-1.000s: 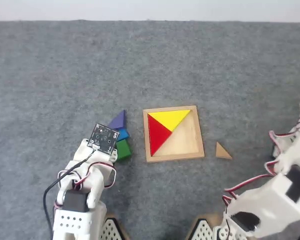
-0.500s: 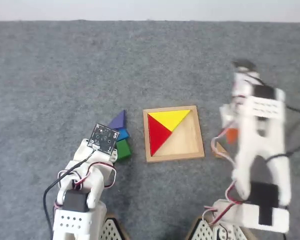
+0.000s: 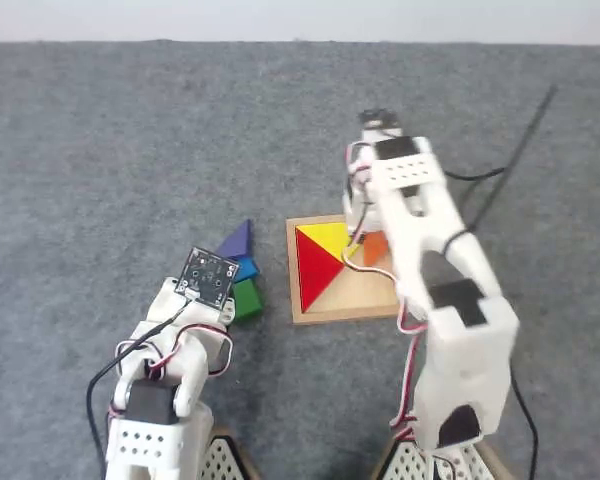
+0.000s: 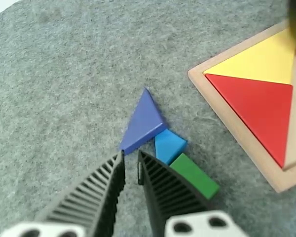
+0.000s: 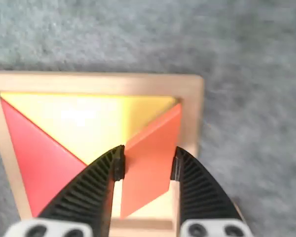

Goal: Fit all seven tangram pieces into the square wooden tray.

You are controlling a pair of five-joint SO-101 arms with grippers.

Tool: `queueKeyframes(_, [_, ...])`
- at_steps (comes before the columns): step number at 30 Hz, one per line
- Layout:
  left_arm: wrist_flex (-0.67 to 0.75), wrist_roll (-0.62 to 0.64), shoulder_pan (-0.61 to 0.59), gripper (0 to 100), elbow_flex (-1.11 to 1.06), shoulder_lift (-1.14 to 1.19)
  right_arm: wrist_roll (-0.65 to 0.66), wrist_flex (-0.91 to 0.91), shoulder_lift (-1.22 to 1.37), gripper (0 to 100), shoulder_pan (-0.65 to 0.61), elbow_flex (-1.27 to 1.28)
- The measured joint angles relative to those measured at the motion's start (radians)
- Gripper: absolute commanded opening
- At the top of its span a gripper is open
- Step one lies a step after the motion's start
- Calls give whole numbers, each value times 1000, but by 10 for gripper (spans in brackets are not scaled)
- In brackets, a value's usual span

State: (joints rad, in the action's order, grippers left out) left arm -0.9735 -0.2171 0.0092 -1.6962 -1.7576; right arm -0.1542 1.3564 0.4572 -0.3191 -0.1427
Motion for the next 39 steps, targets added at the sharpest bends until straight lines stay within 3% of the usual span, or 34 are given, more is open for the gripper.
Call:
queueKeyframes(9, [0,0,0,51,0,0,-86,20,124,65,-17,-106])
queueKeyframes(31, [0,0,0,51,0,0,-92,71,91,30,-14,-110])
queueKeyframes(39, [0,0,0,51,0,0,-92,-112,-124,29,34,180])
